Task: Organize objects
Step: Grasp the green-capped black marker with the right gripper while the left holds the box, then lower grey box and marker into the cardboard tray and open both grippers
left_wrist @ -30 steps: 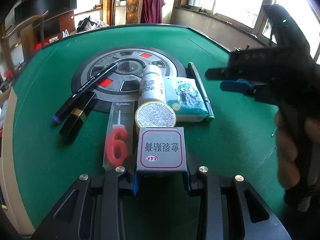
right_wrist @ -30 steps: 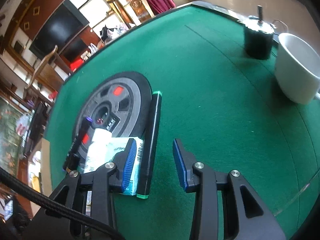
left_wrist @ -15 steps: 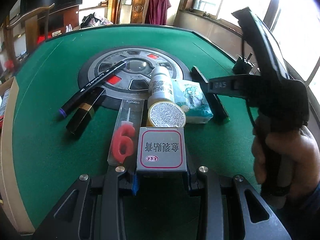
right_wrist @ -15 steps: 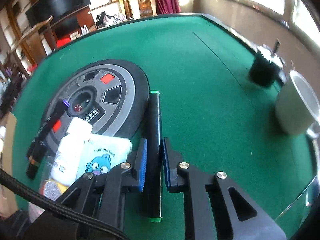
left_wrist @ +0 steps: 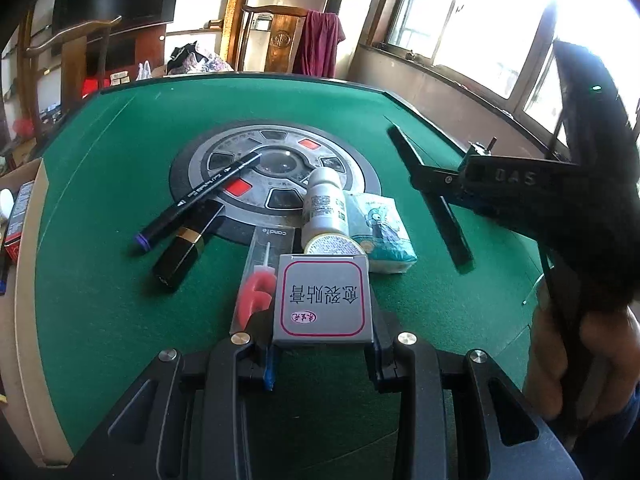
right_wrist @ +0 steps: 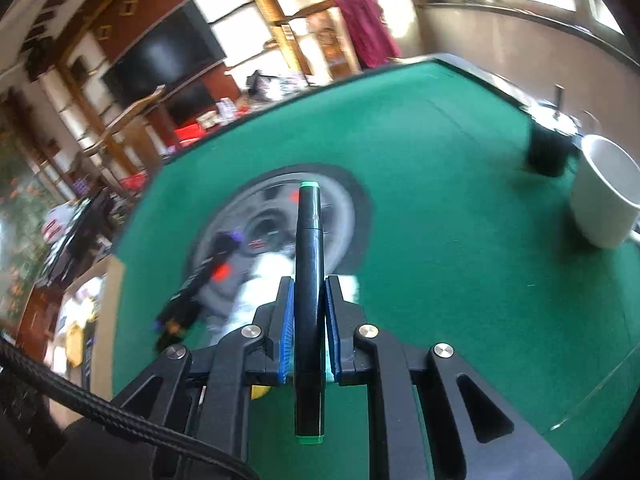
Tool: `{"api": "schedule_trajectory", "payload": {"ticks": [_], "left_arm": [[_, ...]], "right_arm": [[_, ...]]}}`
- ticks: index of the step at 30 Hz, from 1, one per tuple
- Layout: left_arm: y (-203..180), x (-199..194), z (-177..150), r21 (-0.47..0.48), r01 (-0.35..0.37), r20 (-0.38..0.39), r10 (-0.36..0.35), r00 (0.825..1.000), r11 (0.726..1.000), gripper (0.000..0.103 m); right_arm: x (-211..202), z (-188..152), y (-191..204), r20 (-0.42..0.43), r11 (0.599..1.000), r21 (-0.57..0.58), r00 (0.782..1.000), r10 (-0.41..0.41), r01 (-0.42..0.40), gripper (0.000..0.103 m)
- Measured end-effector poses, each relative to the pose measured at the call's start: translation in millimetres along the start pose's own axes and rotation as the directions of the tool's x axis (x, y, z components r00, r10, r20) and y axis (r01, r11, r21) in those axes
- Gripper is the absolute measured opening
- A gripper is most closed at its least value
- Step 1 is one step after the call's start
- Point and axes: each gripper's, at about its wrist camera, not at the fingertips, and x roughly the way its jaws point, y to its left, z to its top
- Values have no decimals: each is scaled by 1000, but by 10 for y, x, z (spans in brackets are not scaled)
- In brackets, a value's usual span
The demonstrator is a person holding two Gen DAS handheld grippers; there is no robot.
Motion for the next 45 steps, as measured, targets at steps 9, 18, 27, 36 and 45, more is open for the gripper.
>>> {"api": "schedule_trajectory", "payload": {"ticks": [9, 18, 27, 36, 45], "left_arm": [[93, -117, 36, -23, 4, 33, -3, 999, 1000, 29], [257, -184, 14, -81, 6, 45, -2, 999, 997, 29], [454, -489, -29, -147, -1, 80, 12, 997, 989, 29], [809, -1064, -119, -220, -18, 167, 55, 984, 975, 29], [1342, -1560, -366, -310, -64, 226, 138, 964, 949, 29]], "right_arm": [[100, -117, 241, -39, 994, -90, 998, 52, -55, 12], [98, -249, 474, -56, 982, -161, 994, 92, -100, 12], [38, -337, 638, -33, 967, -221, 992, 120, -125, 12], [-152, -486, 892, -30, 961, -201, 982, 189, -191, 12], [-268, -590, 1505, -78, 926, -260, 962, 263, -274, 12]]}}
